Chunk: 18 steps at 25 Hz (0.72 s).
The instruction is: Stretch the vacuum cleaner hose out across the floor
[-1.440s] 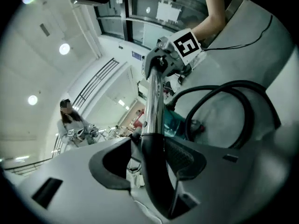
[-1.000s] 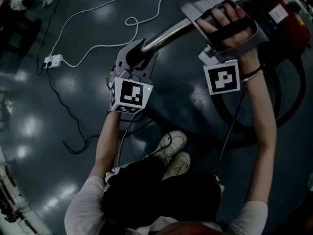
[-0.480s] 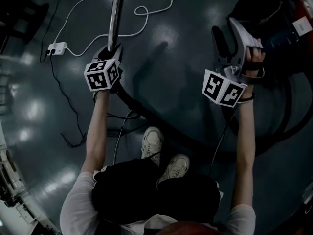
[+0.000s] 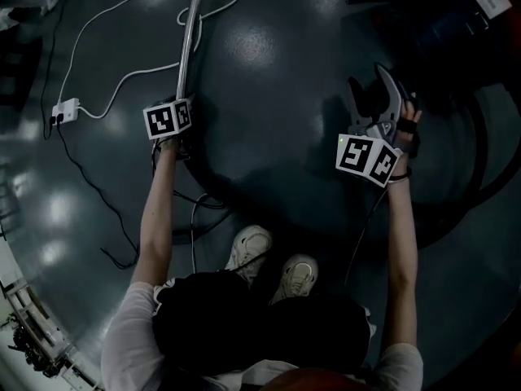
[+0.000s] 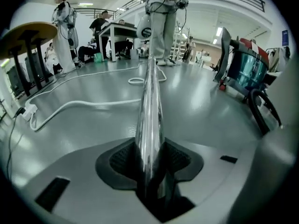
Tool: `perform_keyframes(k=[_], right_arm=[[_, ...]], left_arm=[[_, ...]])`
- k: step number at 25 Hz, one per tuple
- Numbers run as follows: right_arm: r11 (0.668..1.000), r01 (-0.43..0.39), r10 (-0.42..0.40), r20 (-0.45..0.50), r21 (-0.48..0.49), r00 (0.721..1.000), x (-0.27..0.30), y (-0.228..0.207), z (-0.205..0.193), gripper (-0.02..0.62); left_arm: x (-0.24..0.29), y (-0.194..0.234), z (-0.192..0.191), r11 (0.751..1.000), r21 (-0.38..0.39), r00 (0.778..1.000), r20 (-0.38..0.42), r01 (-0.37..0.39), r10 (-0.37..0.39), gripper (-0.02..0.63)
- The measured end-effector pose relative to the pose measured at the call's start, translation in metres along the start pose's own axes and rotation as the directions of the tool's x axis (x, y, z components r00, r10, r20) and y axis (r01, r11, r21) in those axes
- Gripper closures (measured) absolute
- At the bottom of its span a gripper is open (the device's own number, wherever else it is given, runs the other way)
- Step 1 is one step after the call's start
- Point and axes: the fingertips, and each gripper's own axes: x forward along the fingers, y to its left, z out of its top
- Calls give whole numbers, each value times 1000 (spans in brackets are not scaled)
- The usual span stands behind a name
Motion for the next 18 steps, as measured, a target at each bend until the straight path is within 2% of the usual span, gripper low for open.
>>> perform_keyframes(k=[3,5,6,7,8,9,10,11,12,13,14,15,16,17,18], right_arm=[[1000,-6,6,-15,-4,1000,0,7,-3,338],[1000,-12,11,-28,-4,1000,-1,12,-3,339],[1000,-12,12,-36,2,999,-2,13,-3,339],[1000,-8,8,-43,8,999,-5,13,-3,339],[1000,3,-2,-51,11,999,-9,11,-4,339],[1000,20,-19,-62,11,998,-14,6,-6,339],[999,44,-43,-74,14,996,-20,1,-9,339],[997,73,-70,-88,27,994,-26,-6,-12,339],[993,106,-100,-106,52,989,-34,-14,-16,338],[986,138,-126,-129,91,984,-43,-22,-23,339],[975,169,-147,-156,141,977,-54,-30,-31,339],[960,198,-162,-185,200,969,-66,-37,-40,339],[938,227,-174,-211,262,962,-80,-43,-50,339],[911,259,-187,-237,322,953,-94,-49,-61,339],[881,297,-207,-264,369,942,-109,-54,-71,339]], left_arm=[[9,-1,-1,998,40,998,-57,38,-36,446],[10,-3,-1,990,126,990,-129,65,-49,445],[9,-2,-2,981,186,985,-173,54,-21,444],[6,3,-1,964,267,979,-198,10,45,438],[3,10,2,926,373,974,-180,-63,138,421],[2,13,8,860,490,967,-117,-143,228,395],[0,13,14,765,604,952,-35,-224,306,373],[-4,14,18,653,698,927,43,-295,373,355],[-7,15,21,552,760,903,105,-344,417,351],[-11,15,22,500,783,891,146,-370,430,351],[-16,16,26,530,759,900,169,-379,401,349],[-28,17,35,650,666,927,196,-365,320,344],[-48,20,52,821,484,946,259,-303,196,345],[-73,22,74,955,239,928,364,-178,82,345],[-98,22,97,999,10,877,480,-31,22,345]])
